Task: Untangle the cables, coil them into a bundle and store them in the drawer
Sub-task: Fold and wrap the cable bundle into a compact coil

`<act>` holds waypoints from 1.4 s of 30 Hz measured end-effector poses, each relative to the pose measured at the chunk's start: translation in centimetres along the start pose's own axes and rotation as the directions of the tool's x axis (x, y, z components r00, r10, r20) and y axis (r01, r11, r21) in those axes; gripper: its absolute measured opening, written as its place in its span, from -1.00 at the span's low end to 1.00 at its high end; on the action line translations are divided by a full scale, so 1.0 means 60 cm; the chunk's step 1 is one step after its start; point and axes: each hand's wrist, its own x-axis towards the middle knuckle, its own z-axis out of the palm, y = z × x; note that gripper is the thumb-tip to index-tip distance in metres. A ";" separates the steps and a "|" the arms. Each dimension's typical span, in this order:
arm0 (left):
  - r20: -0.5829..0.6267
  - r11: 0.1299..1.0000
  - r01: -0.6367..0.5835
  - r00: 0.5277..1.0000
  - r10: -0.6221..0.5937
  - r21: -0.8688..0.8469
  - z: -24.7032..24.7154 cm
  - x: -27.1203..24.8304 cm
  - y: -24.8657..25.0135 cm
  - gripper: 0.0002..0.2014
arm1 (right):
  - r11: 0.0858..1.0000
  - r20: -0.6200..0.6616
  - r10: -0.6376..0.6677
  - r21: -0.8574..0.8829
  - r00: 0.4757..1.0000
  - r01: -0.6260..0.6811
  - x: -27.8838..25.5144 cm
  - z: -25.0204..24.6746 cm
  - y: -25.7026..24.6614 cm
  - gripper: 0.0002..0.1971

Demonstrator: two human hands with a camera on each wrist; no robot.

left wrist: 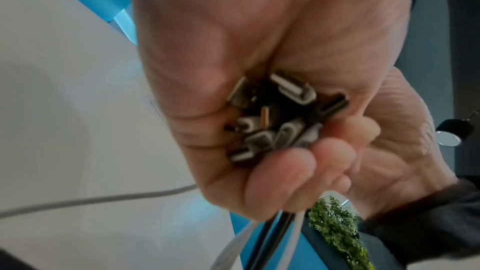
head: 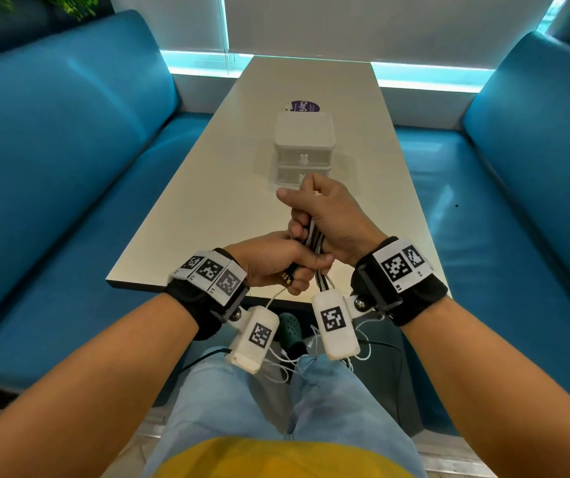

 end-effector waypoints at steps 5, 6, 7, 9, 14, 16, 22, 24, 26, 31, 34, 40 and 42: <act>0.126 0.995 0.068 0.990 -0.059 -0.069 0.000 0.004 0.001 -0.77 | 1.000 0.142 -0.012 -0.017 0.990 0.015 -0.009 -0.015 -0.002 -0.74; 0.141 0.995 0.074 0.988 -0.064 -0.064 0.001 0.005 0.003 -0.78 | 1.000 0.158 -0.024 -0.009 0.987 0.026 -0.011 -0.017 -0.002 -0.74; 0.153 0.995 0.080 0.986 -0.070 -0.058 0.002 0.006 0.005 -0.78 | 0.999 0.163 -0.034 0.010 0.986 0.033 -0.013 -0.018 -0.003 -0.73; 0.164 0.995 0.086 0.983 -0.079 -0.041 0.006 0.007 0.010 -0.79 | 0.998 0.149 -0.046 0.051 0.988 0.039 -0.014 -0.017 -0.005 -0.69; -0.003 0.999 0.047 0.999 -0.047 0.000 0.013 0.013 0.013 -0.81 | 0.999 -0.020 -0.039 0.021 0.999 0.039 -0.003 -0.008 -0.005 -0.54; -0.062 0.999 0.001 0.998 0.002 0.043 0.008 0.012 0.009 -0.78 | 0.999 -0.068 -0.038 0.005 0.997 0.039 0.001 -0.004 -0.001 -0.50; -0.261 0.952 0.081 0.965 -0.001 0.296 -0.003 -0.001 0.019 -0.83 | 0.997 -0.184 -0.066 -0.063 0.981 0.055 0.010 -0.001 0.012 -0.47; -0.363 0.899 0.107 0.930 0.061 0.425 -0.016 0.002 0.021 -0.67 | 0.996 -0.186 -0.064 -0.076 0.980 0.051 0.012 -0.003 0.012 -0.47; -0.347 0.890 0.052 0.930 0.122 0.452 -0.023 0.003 0.023 -0.63 | 0.997 -0.158 -0.051 -0.059 0.986 0.042 0.011 -0.003 0.011 -0.47; -0.131 0.980 -0.199 0.971 0.201 0.025 0.008 0.003 0.025 -0.84 | 0.995 -0.036 -0.029 0.094 0.999 0.032 0.001 0.010 -0.007 -0.50; -0.140 0.976 -0.177 0.977 0.159 -0.126 0.016 0.017 0.010 -0.79 | 0.985 -0.038 -0.003 0.174 0.999 0.010 -0.001 0.006 -0.013 -0.47; -0.179 0.962 -0.160 0.976 0.121 -0.222 0.025 0.031 0.001 -0.74 | 0.975 -0.069 0.012 0.223 0.998 0.004 0.001 0.001 -0.021 -0.41; -0.158 0.965 -0.154 0.980 0.122 -0.211 0.026 0.029 -0.001 -0.75 | 0.982 -0.101 0.006 0.187 0.995 0.013 0.002 0.006 -0.022 -0.41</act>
